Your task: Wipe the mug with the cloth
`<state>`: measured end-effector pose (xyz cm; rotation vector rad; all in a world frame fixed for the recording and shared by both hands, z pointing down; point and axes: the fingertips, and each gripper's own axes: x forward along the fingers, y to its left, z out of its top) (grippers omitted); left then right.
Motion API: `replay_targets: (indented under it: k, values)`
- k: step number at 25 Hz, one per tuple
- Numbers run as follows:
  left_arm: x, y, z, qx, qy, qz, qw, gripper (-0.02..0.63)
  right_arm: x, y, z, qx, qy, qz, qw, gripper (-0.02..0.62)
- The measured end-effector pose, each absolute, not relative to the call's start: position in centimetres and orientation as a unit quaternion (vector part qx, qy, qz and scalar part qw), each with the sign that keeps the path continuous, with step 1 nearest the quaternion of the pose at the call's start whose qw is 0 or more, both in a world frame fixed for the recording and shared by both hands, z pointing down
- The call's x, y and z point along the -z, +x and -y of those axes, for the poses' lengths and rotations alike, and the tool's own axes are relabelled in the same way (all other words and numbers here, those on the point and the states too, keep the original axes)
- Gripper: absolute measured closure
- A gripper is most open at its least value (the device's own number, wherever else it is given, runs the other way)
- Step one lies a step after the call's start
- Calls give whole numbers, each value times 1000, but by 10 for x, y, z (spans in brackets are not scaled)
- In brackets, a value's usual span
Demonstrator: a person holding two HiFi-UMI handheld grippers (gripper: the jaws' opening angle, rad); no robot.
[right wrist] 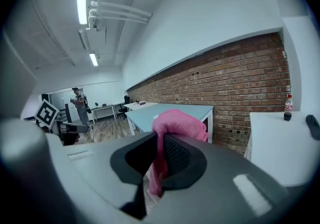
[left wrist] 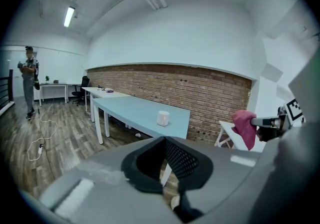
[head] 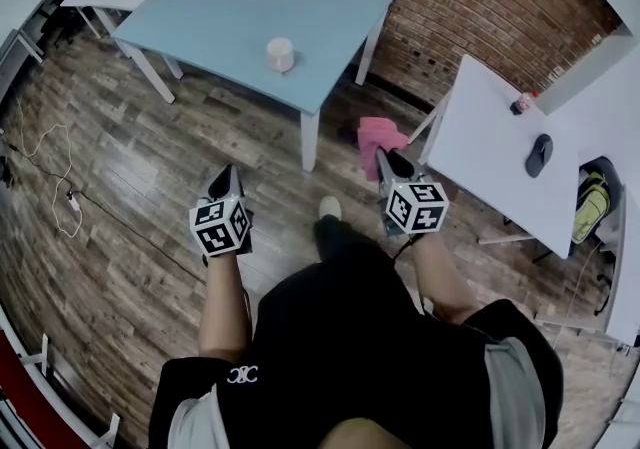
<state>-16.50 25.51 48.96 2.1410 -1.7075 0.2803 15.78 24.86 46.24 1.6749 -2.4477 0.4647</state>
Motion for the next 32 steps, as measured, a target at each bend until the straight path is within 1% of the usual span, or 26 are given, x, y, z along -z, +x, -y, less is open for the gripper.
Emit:
replay_targets:
  k: [6,17,24,32]
  values:
    - [-493,-168,-221,-110,764,608,186,603,-472,152,-212,-159,553,815,66,558]
    - [-499,-158,-106,-119,772,598,182,603,-475,141,-90,-153,541,824,75,558]
    - [-505,-136,-27,-137,776,585,189,603,-484,134,-12,-161,518,832,114,558]
    - [-535,-107,23,-175,782,560,208,603,-512,108,41,-186,470,850,152,558]
